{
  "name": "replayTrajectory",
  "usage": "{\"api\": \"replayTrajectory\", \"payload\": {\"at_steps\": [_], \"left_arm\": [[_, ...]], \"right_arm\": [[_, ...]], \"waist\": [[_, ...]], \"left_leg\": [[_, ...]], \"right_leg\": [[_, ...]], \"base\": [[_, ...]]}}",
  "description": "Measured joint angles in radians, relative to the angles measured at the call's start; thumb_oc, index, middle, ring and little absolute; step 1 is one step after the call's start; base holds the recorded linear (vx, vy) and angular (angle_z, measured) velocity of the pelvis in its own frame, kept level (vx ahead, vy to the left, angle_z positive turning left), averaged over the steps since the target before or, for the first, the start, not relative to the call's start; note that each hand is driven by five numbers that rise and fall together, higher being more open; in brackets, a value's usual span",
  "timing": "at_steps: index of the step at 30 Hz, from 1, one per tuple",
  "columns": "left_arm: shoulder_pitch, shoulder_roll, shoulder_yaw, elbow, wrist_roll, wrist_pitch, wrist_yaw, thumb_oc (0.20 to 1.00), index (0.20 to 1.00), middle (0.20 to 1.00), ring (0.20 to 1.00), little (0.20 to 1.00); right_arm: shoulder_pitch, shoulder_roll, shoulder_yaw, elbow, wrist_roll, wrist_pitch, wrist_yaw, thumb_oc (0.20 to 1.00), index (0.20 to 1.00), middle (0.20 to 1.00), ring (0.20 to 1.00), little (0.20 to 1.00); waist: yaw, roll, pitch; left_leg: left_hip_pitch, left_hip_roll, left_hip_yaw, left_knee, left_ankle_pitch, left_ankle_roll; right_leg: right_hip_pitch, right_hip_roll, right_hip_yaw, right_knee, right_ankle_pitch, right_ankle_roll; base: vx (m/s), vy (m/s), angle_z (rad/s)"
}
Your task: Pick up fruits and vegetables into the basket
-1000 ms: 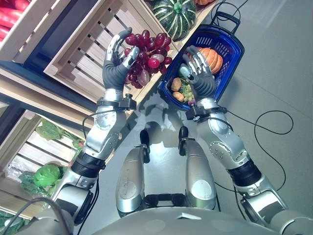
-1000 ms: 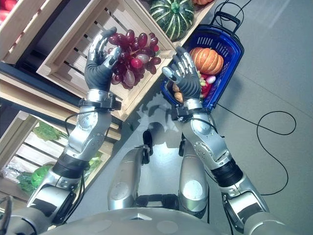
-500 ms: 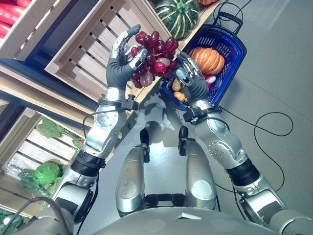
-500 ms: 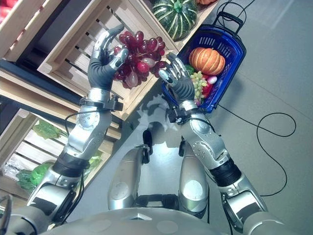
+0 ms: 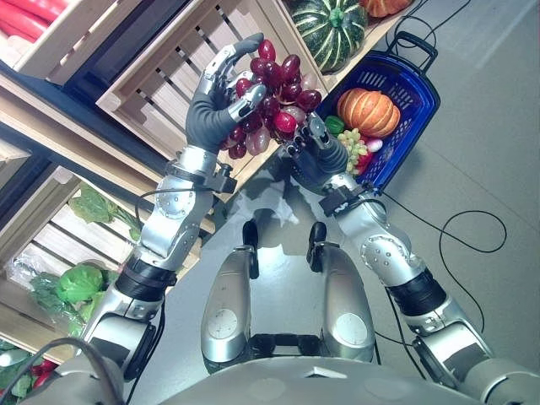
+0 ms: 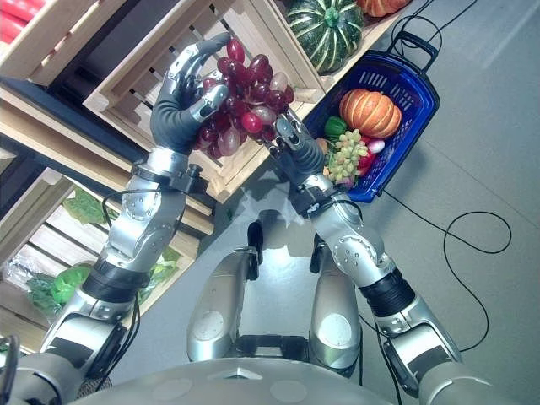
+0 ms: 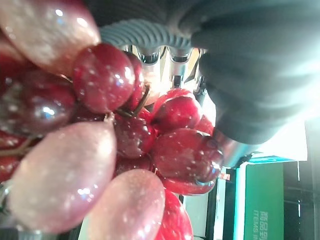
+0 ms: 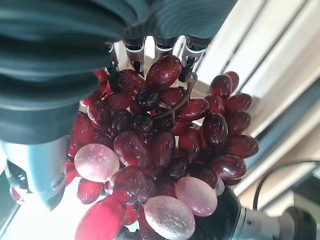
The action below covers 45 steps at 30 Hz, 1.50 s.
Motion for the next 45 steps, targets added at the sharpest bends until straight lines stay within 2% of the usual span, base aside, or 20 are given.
{"api": "replayTrajectory", "payload": {"at_steps": [8, 13, 21, 30, 32, 33, 38, 45], "left_arm": [[-0.002, 0.029, -0.003, 0.000, -0.012, 0.009, -0.109, 0.200, 0.200, 0.200, 0.200, 0.200], [-0.007, 0.051, -0.004, 0.000, -0.076, 0.049, -0.174, 0.200, 0.200, 0.200, 0.200, 0.200], [-0.017, 0.101, -0.020, 0.000, -0.066, 0.093, -0.203, 0.200, 0.200, 0.200, 0.200, 0.200], [-0.034, 0.156, -0.023, 0.001, -0.063, 0.177, -0.241, 0.200, 0.200, 0.200, 0.200, 0.200], [-0.044, 0.169, -0.026, 0.001, -0.025, 0.202, -0.262, 0.200, 0.200, 0.200, 0.200, 0.200], [-0.048, 0.176, -0.029, 0.001, -0.013, 0.209, -0.270, 0.200, 0.200, 0.200, 0.200, 0.200], [-0.092, 0.229, -0.060, 0.001, 0.045, 0.266, -0.304, 0.200, 0.200, 0.200, 0.200, 0.200], [-0.125, 0.234, -0.073, 0.001, 0.061, 0.309, -0.311, 0.200, 0.200, 0.200, 0.200, 0.200]], "right_arm": [[0.000, 0.001, 0.008, 0.021, 0.072, 0.040, 0.063, 1.000, 1.000, 1.000, 1.000, 1.000], [-0.002, -0.005, 0.009, 0.042, 0.071, 0.063, 0.108, 1.000, 1.000, 1.000, 1.000, 1.000], [-0.002, -0.026, 0.013, 0.052, 0.067, 0.103, 0.108, 1.000, 1.000, 1.000, 1.000, 1.000], [-0.002, -0.038, 0.024, 0.080, 0.067, 0.148, 0.109, 1.000, 1.000, 1.000, 1.000, 1.000], [-0.002, -0.054, 0.030, 0.083, 0.063, 0.161, 0.114, 1.000, 1.000, 1.000, 1.000, 1.000], [-0.002, -0.055, 0.031, 0.088, 0.057, 0.166, 0.116, 0.200, 0.200, 0.200, 0.200, 0.200], [-0.006, -0.095, 0.060, 0.113, 0.019, 0.163, 0.119, 0.200, 0.200, 0.200, 0.200, 0.200], [-0.007, -0.094, 0.082, 0.131, 0.018, 0.136, 0.120, 0.200, 0.200, 0.200, 0.200, 0.200]], "waist": [[0.006, 0.000, 0.000], [0.014, 0.000, 0.000], [0.013, 0.000, 0.000], [0.013, 0.000, 0.000], [0.013, 0.000, 0.000], [0.012, 0.000, 0.000], [0.011, 0.001, 0.000], [0.005, 0.010, 0.000]], "left_leg": [[-0.004, -0.010, -0.004, -0.004, 0.002, 0.004], [-0.004, -0.010, -0.006, -0.004, 0.002, 0.004], [-0.004, -0.010, -0.006, -0.005, 0.003, 0.004], [-0.004, -0.011, -0.007, -0.021, 0.006, 0.004], [-0.003, -0.011, -0.009, -0.024, 0.007, 0.003], [-0.003, -0.011, -0.009, -0.025, 0.007, 0.003], [-0.002, -0.011, -0.008, -0.030, 0.009, 0.003], [0.003, -0.012, -0.009, -0.043, 0.016, 0.001]], "right_leg": [[0.000, -0.010, -0.006, -0.002, -0.003, 0.006], [0.000, -0.010, -0.008, -0.003, -0.003, 0.006], [0.001, -0.010, -0.009, -0.009, -0.003, 0.006], [0.001, -0.010, -0.012, -0.018, -0.003, 0.006], [0.001, -0.010, -0.016, -0.018, -0.003, 0.006], [0.001, -0.010, -0.018, -0.018, -0.003, 0.006], [0.000, -0.011, -0.018, -0.020, -0.003, 0.006], [0.000, -0.011, -0.019, -0.023, -0.003, 0.006]], "base": [[-0.02, -0.005, 0.04], [-0.01, -0.004, 0.00], [0.00, 0.000, 0.00], [0.00, 0.000, 0.00], [-0.03, 0.005, 0.04], [0.00, 0.000, 0.00], [0.00, 0.000, 0.00], [0.00, 0.000, 0.00]]}}
